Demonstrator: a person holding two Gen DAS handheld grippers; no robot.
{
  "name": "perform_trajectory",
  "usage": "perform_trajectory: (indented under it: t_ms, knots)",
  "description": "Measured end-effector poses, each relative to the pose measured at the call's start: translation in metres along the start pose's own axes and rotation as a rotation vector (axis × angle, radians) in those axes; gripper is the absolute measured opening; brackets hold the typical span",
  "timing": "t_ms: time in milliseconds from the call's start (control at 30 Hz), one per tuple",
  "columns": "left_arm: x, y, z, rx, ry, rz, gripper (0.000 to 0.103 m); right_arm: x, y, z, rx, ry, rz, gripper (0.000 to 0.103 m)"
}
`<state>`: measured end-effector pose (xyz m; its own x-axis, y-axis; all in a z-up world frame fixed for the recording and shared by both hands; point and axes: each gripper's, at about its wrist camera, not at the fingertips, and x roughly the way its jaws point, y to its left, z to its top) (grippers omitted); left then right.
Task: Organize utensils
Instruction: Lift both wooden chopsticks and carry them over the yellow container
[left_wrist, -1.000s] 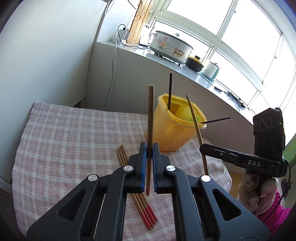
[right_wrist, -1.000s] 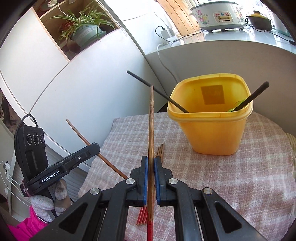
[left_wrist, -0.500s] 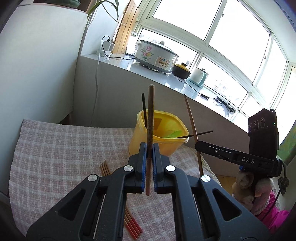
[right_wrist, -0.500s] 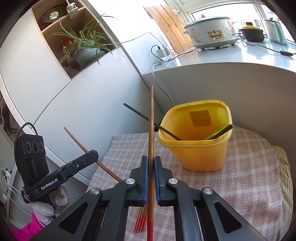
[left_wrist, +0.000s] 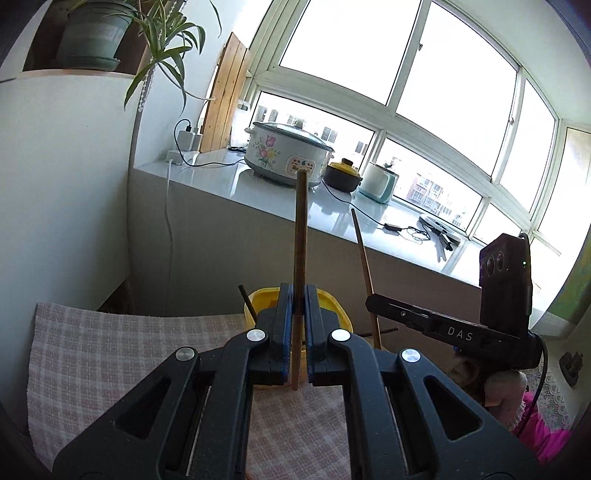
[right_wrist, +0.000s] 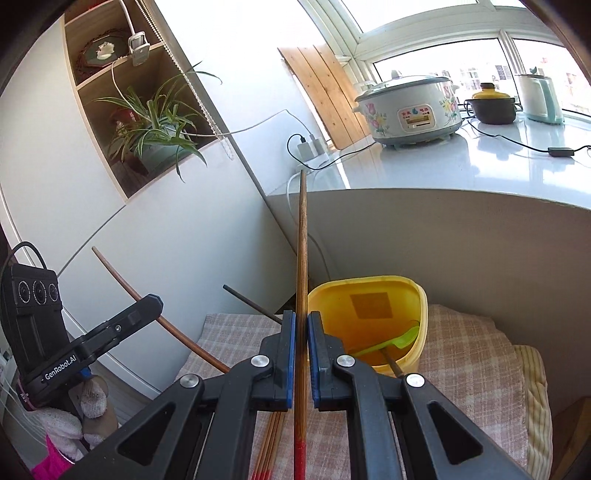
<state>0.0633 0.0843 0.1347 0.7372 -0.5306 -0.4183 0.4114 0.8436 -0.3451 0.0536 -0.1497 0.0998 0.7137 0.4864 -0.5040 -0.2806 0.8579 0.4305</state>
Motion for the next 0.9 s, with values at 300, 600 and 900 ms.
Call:
perform_trajectory:
  t_ms: [300,600,900]
  knots:
    - [0.018,-0.007,0.022,0.023,-0.027,0.029,0.004,0.019,0.003,0.021,-0.025,-0.07,-0.095,0.004]
    - [0.038,-0.01,0.028,0.037,-0.022,0.059,0.004,0.043,0.0,0.03,0.001,-0.113,-0.207,0.004]
    - [0.047,-0.008,0.022,0.031,-0.004,0.065,0.004,0.057,0.015,0.034,-0.064,-0.178,-0.315,0.004]
